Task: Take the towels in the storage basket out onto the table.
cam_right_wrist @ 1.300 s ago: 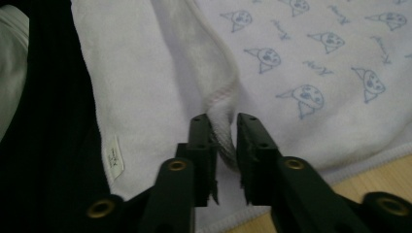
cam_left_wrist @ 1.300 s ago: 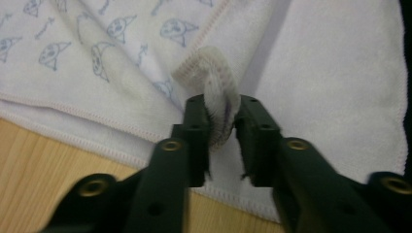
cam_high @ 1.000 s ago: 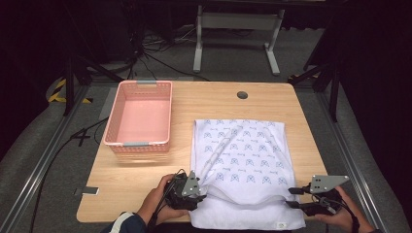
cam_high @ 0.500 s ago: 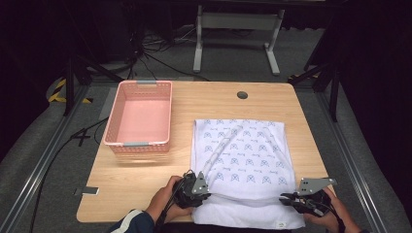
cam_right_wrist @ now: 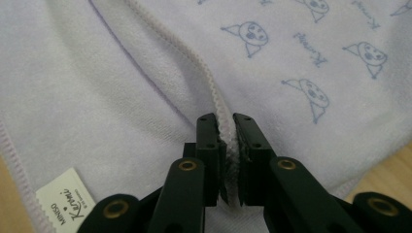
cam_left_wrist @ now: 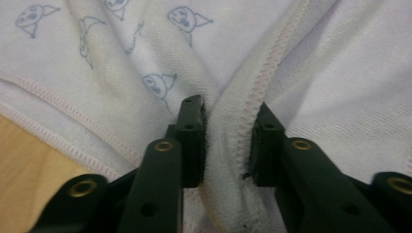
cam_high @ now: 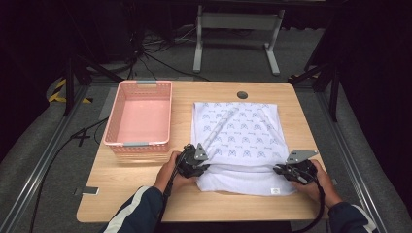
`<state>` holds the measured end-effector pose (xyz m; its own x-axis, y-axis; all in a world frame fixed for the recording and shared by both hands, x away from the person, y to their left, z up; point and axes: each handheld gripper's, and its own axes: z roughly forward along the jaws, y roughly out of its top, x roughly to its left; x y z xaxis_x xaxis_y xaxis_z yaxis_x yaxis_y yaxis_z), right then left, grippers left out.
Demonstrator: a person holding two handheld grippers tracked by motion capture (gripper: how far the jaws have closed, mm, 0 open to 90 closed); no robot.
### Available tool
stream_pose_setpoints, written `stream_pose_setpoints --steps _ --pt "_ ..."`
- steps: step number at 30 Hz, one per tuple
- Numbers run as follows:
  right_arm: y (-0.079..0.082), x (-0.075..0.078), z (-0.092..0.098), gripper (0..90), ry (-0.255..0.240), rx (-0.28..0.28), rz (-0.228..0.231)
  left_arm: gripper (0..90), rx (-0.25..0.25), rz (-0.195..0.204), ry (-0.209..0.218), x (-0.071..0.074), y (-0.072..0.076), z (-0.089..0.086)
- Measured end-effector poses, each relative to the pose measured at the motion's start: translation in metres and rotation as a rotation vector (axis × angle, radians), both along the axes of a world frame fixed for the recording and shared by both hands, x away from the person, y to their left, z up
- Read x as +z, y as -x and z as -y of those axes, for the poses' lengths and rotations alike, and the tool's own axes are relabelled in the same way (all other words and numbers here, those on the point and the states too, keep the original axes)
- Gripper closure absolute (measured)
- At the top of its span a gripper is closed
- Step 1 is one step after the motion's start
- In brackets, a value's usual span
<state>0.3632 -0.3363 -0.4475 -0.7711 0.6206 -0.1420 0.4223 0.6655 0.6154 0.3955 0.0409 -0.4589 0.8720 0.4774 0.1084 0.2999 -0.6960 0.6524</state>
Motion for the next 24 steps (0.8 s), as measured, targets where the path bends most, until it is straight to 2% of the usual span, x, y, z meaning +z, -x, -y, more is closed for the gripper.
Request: stream_pose_setpoints --steps 1,4,5,6,7,8,9,10,11,12,15,18,21,24 --pt "-0.003 0.0 0.0 82.1 -0.005 -0.005 -0.002 60.6 0.004 0.013 0.008 0.001 0.0 0.0" --pt "-0.003 0.003 0.003 82.7 -0.034 0.0 0.015 55.1 -0.009 0.057 0.046 0.009 0.004 -0.003" --pt "0.0 0.006 0.005 83.7 -0.048 0.003 0.02 56.9 -0.026 0.066 0.041 0.011 0.006 -0.004" --pt "0.0 0.006 0.005 83.7 -0.048 0.003 0.02 63.7 -0.026 0.066 0.041 0.011 0.006 -0.004" --pt "0.002 0.009 0.006 84.4 -0.066 0.013 0.021 63.7 -0.043 0.062 0.046 0.011 0.008 -0.003" --pt "0.004 0.013 0.007 84.8 -0.08 0.021 0.03 72.7 -0.068 0.06 0.031 0.012 0.009 -0.003" --pt "0.006 0.017 0.008 85.0 -0.093 0.021 0.035 75.9 -0.089 0.052 0.009 0.011 0.01 -0.001" --pt "0.008 0.021 0.009 85.2 -0.109 0.026 0.047 82.9 -0.098 0.052 -0.003 0.011 0.011 0.0" --pt "0.009 0.024 0.008 85.2 -0.117 0.026 0.05 86.2 -0.091 0.045 -0.014 0.009 0.012 0.0" --pt "0.01 0.027 0.008 85.2 -0.112 0.032 0.064 87.2 -0.101 0.029 -0.011 0.009 0.012 0.0" --pt "0.013 0.031 0.007 85.3 -0.118 0.039 0.073 87.7 -0.089 0.027 -0.002 0.011 0.011 -0.005" --pt "0.013 0.033 0.008 85.3 -0.123 0.037 0.081 87.8 -0.087 0.043 0.012 0.021 0.015 -0.009" --pt "0.015 0.038 0.01 85.2 -0.138 0.036 0.101 87.8 -0.104 0.074 0.027 0.036 0.019 -0.013" --pt "0.021 0.049 0.011 85.2 -0.153 0.064 0.115 87.7 -0.123 0.086 0.043 0.05 0.024 -0.017"
